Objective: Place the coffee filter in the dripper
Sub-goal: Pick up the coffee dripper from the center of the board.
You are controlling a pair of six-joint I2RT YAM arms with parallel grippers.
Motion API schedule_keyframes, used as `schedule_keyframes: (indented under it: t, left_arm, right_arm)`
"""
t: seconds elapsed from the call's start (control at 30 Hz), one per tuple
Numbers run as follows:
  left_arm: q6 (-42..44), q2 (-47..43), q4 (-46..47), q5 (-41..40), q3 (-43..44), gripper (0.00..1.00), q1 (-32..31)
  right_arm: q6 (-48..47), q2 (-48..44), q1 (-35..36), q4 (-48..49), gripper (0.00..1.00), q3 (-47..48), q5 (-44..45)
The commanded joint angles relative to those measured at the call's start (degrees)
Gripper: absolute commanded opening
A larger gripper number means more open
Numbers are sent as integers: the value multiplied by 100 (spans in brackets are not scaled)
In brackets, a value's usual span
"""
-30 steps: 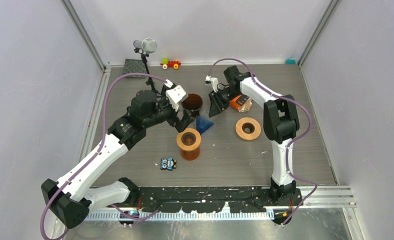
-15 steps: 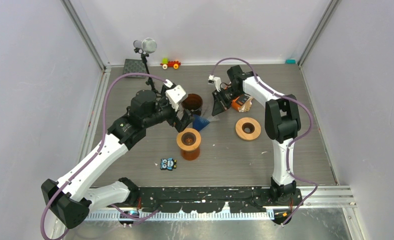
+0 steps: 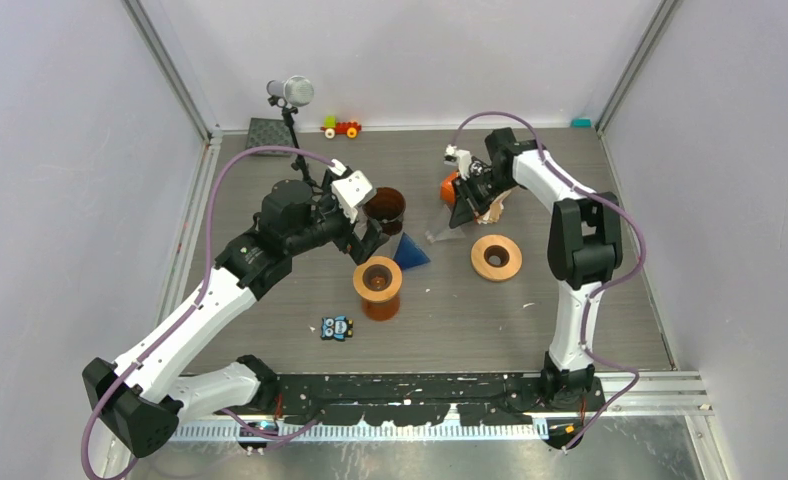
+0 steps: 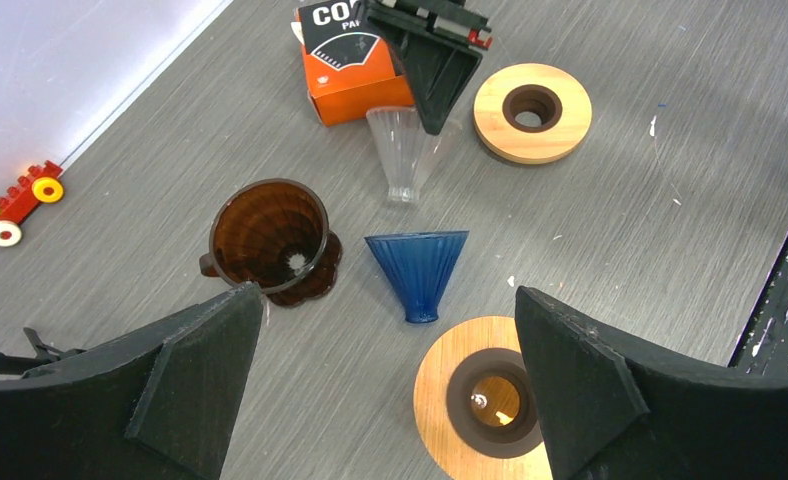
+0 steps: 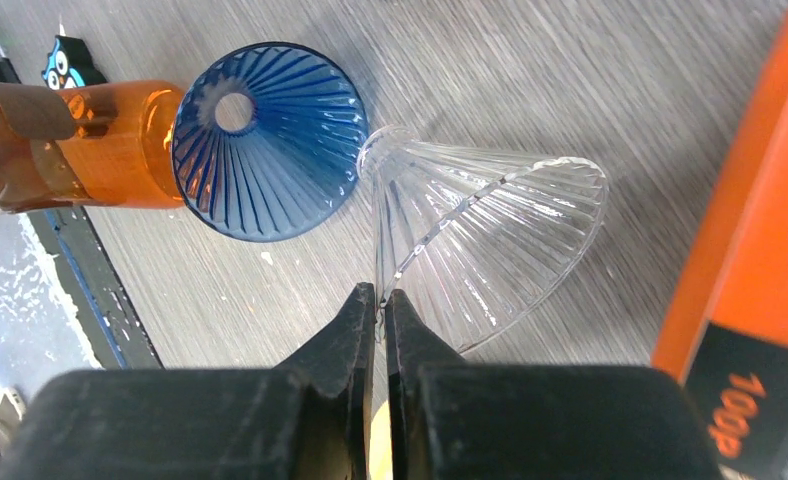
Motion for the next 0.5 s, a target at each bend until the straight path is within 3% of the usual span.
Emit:
schedule_keyframes:
  t: [0.0, 0.23, 0.47]
  left_arm:
    - [-12, -55, 194, -51, 62, 100, 29]
    - [-215, -51, 238, -320, 79, 100, 39]
    - [-771, 105, 79, -921, 284, 100, 142]
  right_arm:
    - [-133, -771, -41, -73, 0, -38, 186]
    - [-55, -1512, -43, 32, 1, -374, 779]
    - [-19, -3074, 133, 477, 1, -1302, 1244]
